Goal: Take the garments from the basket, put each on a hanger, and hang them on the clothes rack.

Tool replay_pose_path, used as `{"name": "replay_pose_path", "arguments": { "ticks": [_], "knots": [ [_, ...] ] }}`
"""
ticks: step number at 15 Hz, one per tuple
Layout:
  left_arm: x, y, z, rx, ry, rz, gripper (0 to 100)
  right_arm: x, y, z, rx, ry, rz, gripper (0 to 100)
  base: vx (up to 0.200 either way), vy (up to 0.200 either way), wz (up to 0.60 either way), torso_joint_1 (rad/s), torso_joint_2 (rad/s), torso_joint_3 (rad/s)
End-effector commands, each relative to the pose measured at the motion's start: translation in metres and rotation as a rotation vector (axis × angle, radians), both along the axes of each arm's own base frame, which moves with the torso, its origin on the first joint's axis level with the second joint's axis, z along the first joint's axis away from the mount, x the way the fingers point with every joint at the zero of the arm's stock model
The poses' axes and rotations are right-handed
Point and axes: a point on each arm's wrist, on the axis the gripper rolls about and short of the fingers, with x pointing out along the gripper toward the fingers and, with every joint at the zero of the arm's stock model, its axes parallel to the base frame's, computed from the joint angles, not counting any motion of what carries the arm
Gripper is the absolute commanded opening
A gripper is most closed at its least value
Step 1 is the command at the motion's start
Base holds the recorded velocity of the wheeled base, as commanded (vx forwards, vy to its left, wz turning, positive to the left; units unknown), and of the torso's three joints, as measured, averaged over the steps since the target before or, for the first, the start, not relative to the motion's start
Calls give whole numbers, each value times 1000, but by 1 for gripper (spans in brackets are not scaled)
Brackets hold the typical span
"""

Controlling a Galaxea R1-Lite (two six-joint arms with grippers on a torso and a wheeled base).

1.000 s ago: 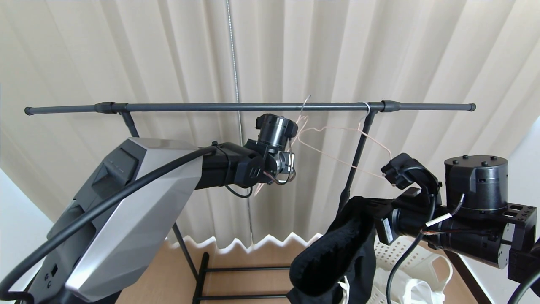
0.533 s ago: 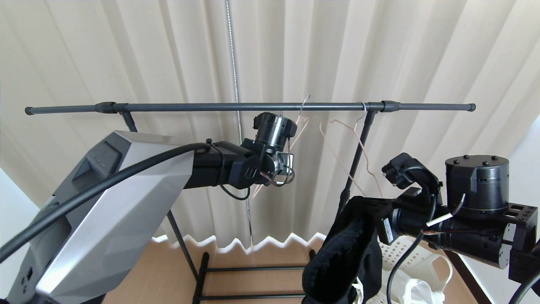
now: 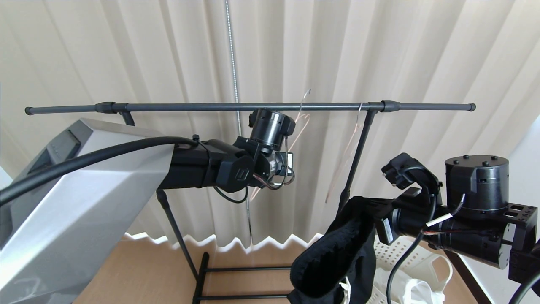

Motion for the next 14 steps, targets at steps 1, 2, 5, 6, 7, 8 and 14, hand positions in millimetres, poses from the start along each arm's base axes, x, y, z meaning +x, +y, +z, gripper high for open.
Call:
{"name": "replay_pose_path", "arguments": {
  "ticks": [1, 2, 5, 6, 7, 8, 14],
  "knots": [
    [-12, 3, 8, -6, -6, -11, 0, 0, 0, -1, -2, 1, 1, 0, 0, 0, 0, 0, 0, 0],
    [-15, 4, 8, -1, -2, -15, 0, 0, 0, -1, -2, 1, 1, 0, 0, 0, 0, 0, 0, 0],
    [-28, 13, 14, 0, 3, -17, 0, 0, 0, 0, 0, 1, 1, 0, 0, 0, 0, 0, 0, 0],
    [-31, 16, 15, -3, -1, -17, 0, 0, 0, 0, 1, -1, 1, 0, 0, 0, 0, 0, 0, 0],
    [-40, 23, 18, -9, -11, -21, 0, 0, 0, 0, -1, -2, -4, 0, 0, 0, 0, 0, 0, 0],
    [-47, 29, 19, -10, -12, -24, 0, 1, 0, 0, -4, -4, -12, 0, 0, 0, 0, 0, 0, 0],
    [-104, 58, 12, -44, -1, -119, 0, 2, 0, 4, 0, -19, -20, 0, 0, 0, 0, 0, 0, 0]
  ]
}}
